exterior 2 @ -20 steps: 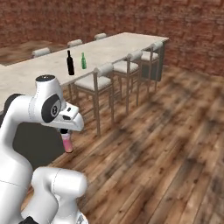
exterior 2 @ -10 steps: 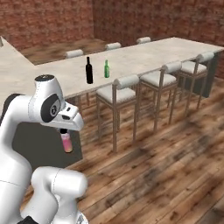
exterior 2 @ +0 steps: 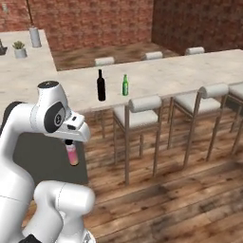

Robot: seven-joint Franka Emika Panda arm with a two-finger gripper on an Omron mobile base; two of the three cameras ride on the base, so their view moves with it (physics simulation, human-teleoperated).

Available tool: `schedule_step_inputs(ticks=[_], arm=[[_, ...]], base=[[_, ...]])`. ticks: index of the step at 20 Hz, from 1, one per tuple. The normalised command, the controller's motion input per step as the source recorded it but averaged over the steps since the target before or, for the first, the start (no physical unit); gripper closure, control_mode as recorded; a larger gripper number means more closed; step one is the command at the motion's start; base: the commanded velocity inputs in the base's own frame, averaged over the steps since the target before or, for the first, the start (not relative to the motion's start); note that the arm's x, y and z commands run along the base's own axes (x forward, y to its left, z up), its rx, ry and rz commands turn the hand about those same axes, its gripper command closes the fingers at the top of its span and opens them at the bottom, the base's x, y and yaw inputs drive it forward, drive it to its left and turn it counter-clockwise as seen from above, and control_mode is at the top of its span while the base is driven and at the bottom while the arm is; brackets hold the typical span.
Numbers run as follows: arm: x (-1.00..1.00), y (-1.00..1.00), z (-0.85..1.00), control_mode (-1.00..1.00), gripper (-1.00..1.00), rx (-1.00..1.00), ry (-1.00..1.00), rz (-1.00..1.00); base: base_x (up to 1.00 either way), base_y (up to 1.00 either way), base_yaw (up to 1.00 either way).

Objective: Move the drinks to the dining counter.

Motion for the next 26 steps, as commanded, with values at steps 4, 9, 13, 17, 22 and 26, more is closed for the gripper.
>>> schedule_step_inputs(ticks=[4,9,13,17,22,26], arm=[[0.00,0.00,0.00,1.00,1.00,0.00,0.00,0.00],[0.00,0.00,0.00,1.00,1.00,0.00,0.00,0.00],[0.00,0.00,0.00,1.00,1.00,0.00,0.00,0.00],[0.00,0.00,0.00,1.00,1.00,0.00,0.00,0.00],[0.00,0.00,0.00,1.00,1.00,0.00,0.00,0.00],[0.00,0.00,0.00,1.00,1.00,0.00,0.00,0.00]], base=[[0.93,-0.82,0.47],[0.78,-0.87,0.47],[0.50,-0.92,0.40],[0.31,-1.00,0.35],[0.38,-0.87,0.28],[0.55,-0.75,0.20]])
